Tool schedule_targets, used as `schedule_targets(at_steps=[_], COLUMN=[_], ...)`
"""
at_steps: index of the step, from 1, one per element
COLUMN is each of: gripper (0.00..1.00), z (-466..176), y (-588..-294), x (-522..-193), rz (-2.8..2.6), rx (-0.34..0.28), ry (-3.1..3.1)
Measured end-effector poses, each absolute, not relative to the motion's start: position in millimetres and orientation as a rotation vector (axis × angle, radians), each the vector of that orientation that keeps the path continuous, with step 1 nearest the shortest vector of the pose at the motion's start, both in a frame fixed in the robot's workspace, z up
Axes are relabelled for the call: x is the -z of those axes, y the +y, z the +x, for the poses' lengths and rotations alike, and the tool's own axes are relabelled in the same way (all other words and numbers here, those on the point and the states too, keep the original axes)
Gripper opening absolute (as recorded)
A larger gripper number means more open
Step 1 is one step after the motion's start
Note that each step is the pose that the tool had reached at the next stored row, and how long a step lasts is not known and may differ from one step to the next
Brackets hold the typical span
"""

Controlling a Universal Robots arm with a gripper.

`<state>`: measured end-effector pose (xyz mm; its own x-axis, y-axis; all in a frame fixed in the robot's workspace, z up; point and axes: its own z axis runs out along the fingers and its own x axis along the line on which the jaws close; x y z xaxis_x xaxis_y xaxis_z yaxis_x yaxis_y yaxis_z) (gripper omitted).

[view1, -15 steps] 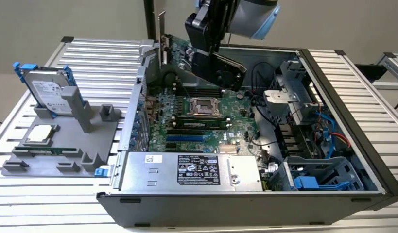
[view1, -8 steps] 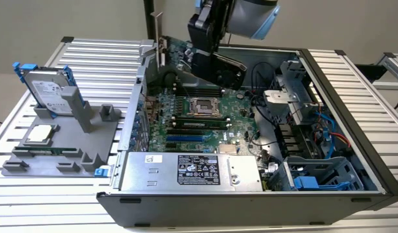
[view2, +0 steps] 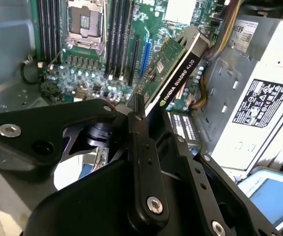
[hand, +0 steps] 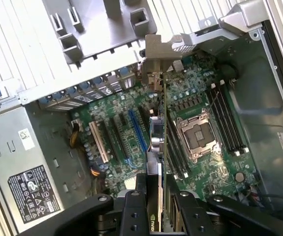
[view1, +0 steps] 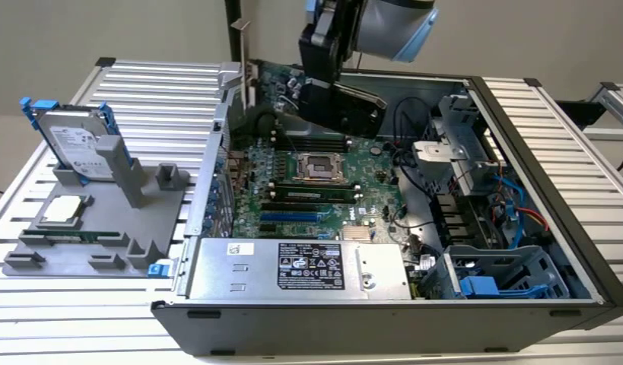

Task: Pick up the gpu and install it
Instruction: 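Insert the gpu into the slot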

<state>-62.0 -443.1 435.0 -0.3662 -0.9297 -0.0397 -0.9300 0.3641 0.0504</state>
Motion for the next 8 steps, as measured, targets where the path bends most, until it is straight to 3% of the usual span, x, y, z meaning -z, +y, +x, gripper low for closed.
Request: schedule_targets(at_steps=[8], gripper=[0.00], z=[-62.0], y=[-443.1], x=[-435.0], rz=[-1.877], rx=[-0.101], ry=[2.515])
